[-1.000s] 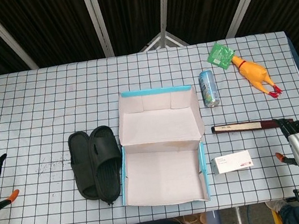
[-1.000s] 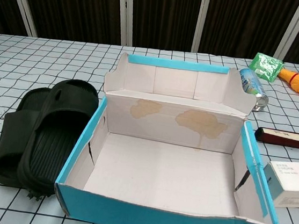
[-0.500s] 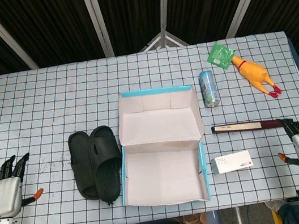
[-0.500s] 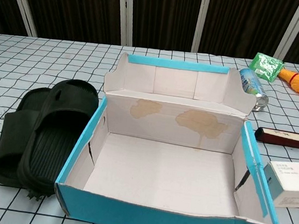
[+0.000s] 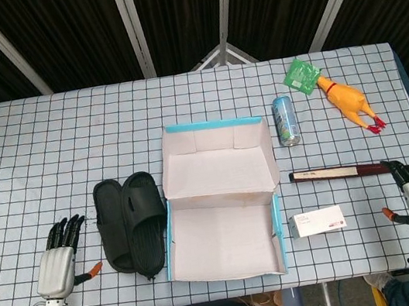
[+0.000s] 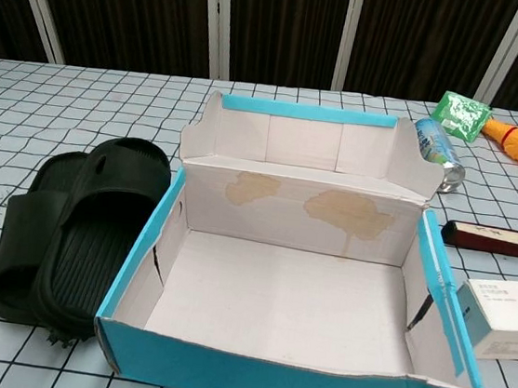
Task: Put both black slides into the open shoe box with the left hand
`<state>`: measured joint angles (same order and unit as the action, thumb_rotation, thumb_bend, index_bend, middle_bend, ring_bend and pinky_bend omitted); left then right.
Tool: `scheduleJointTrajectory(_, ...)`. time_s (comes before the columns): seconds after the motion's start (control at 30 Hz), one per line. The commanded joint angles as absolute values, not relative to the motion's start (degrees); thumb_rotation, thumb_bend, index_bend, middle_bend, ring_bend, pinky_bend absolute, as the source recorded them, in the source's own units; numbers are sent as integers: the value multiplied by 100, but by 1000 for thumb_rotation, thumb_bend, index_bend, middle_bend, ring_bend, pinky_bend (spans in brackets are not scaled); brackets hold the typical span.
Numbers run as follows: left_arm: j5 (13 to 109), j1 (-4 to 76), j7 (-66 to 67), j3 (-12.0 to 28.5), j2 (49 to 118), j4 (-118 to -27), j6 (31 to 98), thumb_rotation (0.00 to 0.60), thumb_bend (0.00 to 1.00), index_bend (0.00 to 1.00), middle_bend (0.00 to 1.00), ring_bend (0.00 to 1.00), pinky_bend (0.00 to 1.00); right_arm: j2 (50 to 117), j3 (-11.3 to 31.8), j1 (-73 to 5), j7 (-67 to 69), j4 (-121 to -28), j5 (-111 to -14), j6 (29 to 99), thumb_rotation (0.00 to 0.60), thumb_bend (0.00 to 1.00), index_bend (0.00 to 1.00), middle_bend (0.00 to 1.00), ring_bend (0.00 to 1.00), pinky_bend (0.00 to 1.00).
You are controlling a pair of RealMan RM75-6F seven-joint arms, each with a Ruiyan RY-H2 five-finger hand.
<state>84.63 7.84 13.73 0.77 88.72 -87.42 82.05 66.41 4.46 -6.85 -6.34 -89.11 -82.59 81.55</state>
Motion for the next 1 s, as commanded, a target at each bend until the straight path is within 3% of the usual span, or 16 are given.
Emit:
scheduleJointTrajectory(0.03,8441,814,1325,-17,9039,-8740,8043,551,0,0,55,0,50,6633,450,-686,-621,-8920,-8263,8159,600,179,166,212,257,213)
scheduleJointTrajectory(0.23,8531,705,1416,-59,9369,-8629,8260,549,0,0,103,0,50,6617,457,-670,-567,-8906,-8262,8183,600,179,166,212,259,213)
scheduleJointTrajectory(0.53,8615,580,905,273,10146,-7885,8877,509,0,0,119,0,50,6607,449,-675,-525,-8909,-8275,8159,600,179,166,212,262,213)
scheduleJointTrajectory(1.0,8494,482,271,284,10499,-7102,8861,484,0,8,126,0,39,6609,456,-695,-551,-8934,-8204,8077,600,179,166,212,264,213)
